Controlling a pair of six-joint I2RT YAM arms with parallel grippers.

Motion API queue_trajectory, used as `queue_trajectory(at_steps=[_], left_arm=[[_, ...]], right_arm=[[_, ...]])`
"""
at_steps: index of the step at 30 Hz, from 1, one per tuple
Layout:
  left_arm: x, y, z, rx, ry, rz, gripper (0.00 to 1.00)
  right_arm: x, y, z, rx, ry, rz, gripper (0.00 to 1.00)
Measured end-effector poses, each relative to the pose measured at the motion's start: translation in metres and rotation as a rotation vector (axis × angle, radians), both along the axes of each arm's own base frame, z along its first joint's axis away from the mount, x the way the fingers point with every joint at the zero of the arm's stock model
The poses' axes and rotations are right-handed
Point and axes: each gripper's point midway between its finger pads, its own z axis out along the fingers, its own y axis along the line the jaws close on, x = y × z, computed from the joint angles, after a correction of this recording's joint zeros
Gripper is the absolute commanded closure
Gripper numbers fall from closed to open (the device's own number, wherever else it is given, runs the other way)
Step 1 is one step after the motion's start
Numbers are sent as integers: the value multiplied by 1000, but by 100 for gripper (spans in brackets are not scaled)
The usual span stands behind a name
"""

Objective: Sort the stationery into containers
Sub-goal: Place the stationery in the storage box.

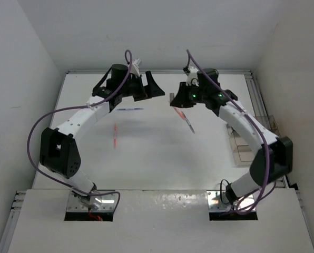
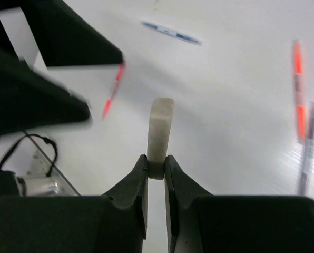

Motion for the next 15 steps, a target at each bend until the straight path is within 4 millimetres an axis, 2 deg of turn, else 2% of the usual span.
queue_trajectory(at_steps=[3,7,10,13,15], left_arm=[[2,17,-4,96,-64,0,0],[20,53,-5,306,-148,3,0],[34,78,-10,439,-166,47,0],[31,100,-39,534,-105,79,0],[22,110,-67,583,-43,74,0]], right_arm=[[-20,-43,2,-43,-53,-6,100],[-59,-121,-1,-166,-91,-86,100],[-91,-184,-15,-260,-59,-243,100],[-133,-236,-39,-340,33,-431,100],[-161,-254,-50,-372,86,-523,100]])
